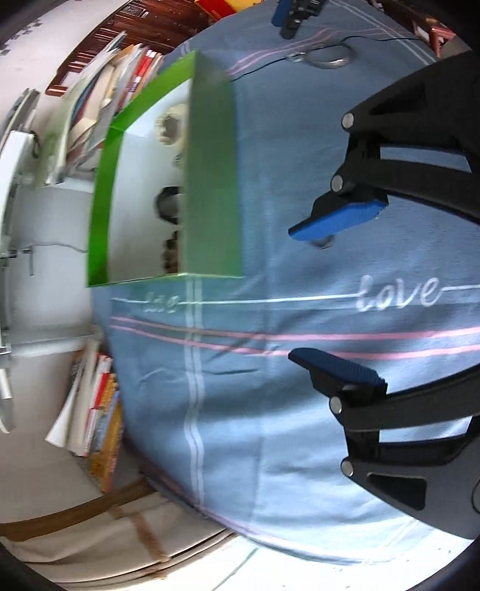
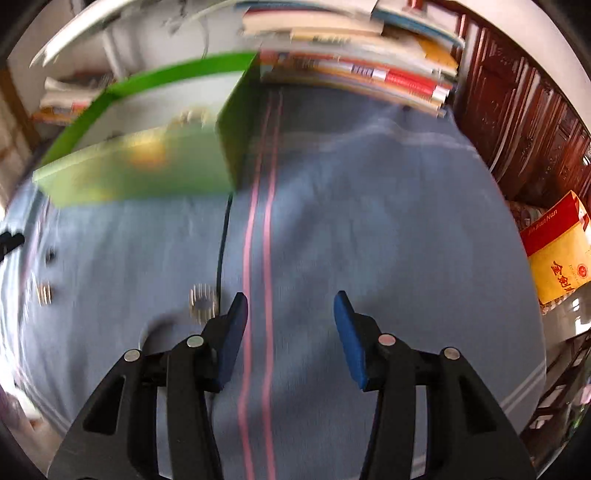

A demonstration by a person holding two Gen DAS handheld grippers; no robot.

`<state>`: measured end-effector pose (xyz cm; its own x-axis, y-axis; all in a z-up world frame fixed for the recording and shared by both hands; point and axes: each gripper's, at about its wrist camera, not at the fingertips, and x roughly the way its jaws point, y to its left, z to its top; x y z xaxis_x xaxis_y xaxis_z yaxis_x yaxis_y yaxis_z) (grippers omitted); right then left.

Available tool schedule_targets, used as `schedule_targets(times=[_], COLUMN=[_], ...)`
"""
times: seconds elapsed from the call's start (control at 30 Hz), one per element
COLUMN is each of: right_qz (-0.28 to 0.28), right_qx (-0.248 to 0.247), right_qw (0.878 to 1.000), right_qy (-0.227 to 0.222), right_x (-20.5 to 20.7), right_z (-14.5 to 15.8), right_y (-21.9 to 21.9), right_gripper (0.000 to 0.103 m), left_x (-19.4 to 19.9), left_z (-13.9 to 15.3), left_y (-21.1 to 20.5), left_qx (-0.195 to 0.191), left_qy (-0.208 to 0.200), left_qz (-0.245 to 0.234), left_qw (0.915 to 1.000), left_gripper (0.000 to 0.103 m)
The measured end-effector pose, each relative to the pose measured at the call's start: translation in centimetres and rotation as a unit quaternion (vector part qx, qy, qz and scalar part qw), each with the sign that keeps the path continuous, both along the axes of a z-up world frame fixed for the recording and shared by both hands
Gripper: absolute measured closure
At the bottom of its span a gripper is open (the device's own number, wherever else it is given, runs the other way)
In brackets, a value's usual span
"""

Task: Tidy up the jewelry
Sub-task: 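Lower the left gripper to the gold flower charm while the right moves to the silver bangle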

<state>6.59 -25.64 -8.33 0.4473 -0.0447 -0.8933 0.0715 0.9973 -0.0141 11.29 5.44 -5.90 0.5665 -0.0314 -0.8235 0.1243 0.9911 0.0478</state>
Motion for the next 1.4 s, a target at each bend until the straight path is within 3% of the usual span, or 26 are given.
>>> schedule_targets(times=[0.33,0.6,0.77,0.93,1.0,1.17,1.27,1.4], right_qz=[0.112,0.144,0.163,0.129,0.130,0.124,0.116,0.113], right_qx=[0.033,0.056,0.068,0.076,0.068,0.065,0.071,0.076], right_qw=[0.993,0.988,0.984,0.988,0.988,0.990,0.990,0.990], right_qy=[0.004,0.001,-0.021,-0.035,-0.036,-0.033,-0.027,-0.023], right_x=[-1.3,0.4,3.9,6.4,5.9,4.1,3.8,3.8], right_z=[-0.1,-0.9,-1.3,-0.6,-0.3,-0.2,-0.7,-1.2], right_y=[6.7,9.8,11.4,10.5,10.3,9.2,8.7,8.7], right_gripper=[0.055,0.054,0.054,0.054,0.054,0.054,0.054,0.054], left_x=[-3.3,-4.2,-4.1,-3.8,-3.5,-2.8,-2.9,-3.0], left_z=[-1.0,-2.4,-3.1,-3.8,-3.9,-4.1,-4.2,-4.1], left_y=[-1.6,-2.8,-3.3,-3.7,-3.8,-4.1,-4.8,-6.2], left_qx=[-0.015,-0.025,-0.027,-0.026,-0.034,-0.049,-0.048,-0.049], left_qy=[0.018,0.044,0.056,0.063,0.067,0.076,0.075,0.070], left_qz=[-0.038,-0.063,-0.067,-0.070,-0.064,-0.064,-0.075,-0.099], left_qw=[0.9990,0.9967,0.9958,0.9953,0.9951,0.9938,0.9931,0.9914], left_gripper=[0.036,0.036,0.035,0.035,0.049,0.065,0.081,0.081])
